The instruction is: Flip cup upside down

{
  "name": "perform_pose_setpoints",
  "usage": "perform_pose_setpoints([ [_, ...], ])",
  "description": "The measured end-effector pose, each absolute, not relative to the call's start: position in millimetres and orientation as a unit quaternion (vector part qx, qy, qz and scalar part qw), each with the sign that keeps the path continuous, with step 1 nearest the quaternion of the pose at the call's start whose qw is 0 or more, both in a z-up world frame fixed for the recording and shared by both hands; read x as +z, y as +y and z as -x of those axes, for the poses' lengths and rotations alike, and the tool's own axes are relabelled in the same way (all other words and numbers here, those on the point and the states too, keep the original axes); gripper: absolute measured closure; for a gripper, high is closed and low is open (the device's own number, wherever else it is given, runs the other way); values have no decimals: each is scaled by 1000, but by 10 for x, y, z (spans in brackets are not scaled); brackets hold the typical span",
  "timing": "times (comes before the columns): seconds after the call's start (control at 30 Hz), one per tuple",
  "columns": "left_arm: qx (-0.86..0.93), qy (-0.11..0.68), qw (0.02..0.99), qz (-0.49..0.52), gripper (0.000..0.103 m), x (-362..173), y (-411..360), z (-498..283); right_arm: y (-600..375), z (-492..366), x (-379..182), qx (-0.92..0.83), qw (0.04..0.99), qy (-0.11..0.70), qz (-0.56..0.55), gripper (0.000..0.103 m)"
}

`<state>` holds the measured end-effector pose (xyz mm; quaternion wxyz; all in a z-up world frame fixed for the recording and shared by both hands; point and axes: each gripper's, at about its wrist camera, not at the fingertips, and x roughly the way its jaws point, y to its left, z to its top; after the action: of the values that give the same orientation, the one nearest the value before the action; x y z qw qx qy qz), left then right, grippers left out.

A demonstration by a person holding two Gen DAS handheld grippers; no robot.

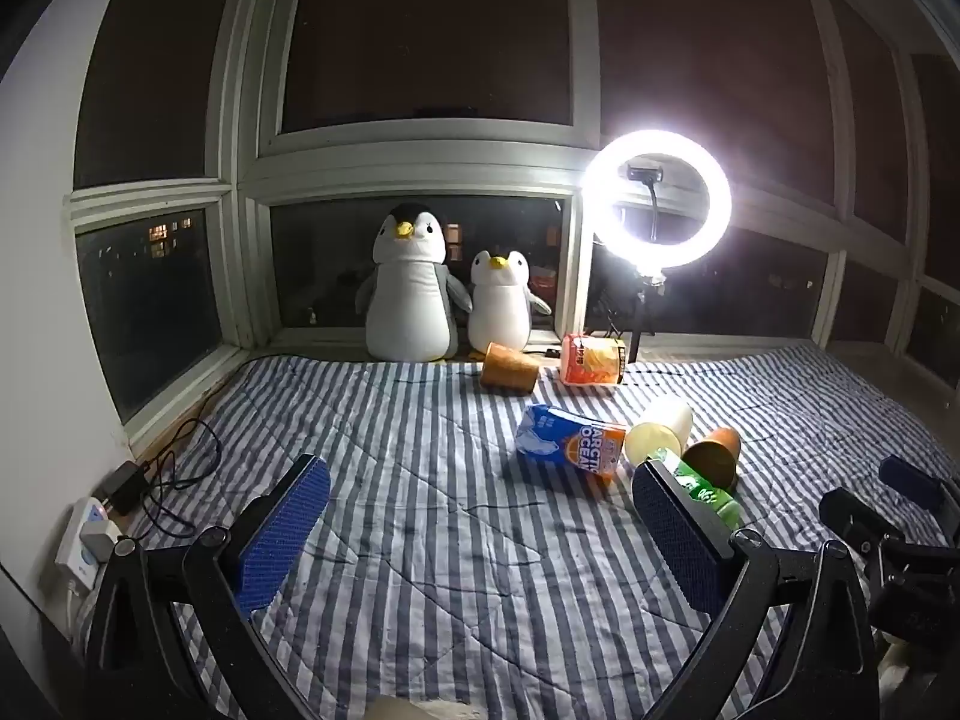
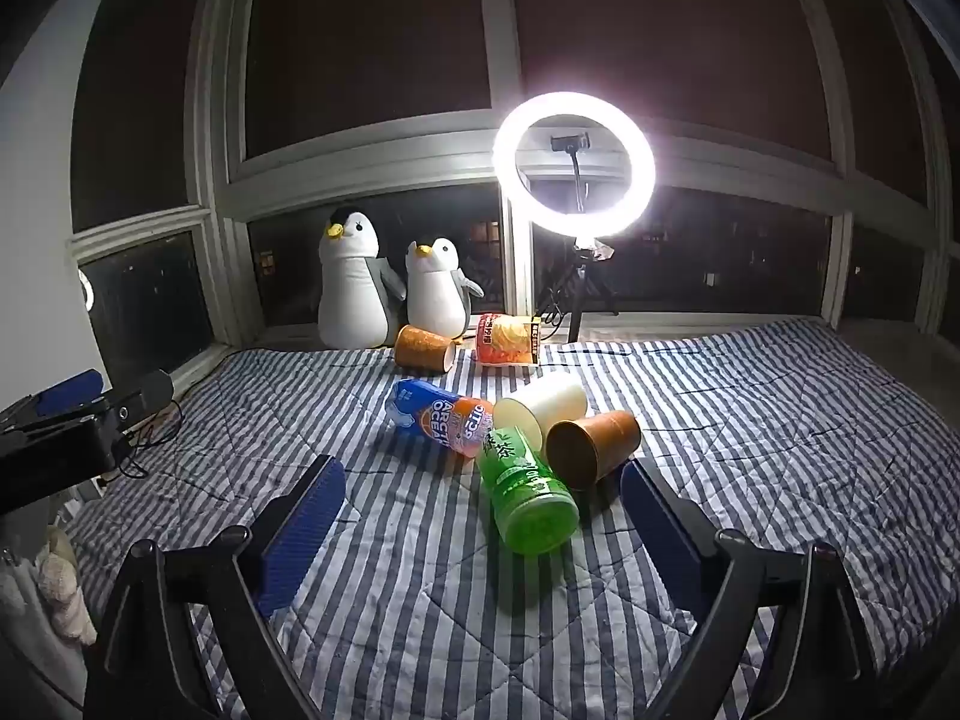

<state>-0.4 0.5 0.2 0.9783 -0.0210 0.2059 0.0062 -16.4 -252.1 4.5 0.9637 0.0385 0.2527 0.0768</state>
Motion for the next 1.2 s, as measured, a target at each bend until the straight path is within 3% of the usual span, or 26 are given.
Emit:
perform_pose_setpoints([
  [1.2,-7,208,978,0,1,-16,-114,-8,-2472,183,-19,89,961,259,-42,12],
])
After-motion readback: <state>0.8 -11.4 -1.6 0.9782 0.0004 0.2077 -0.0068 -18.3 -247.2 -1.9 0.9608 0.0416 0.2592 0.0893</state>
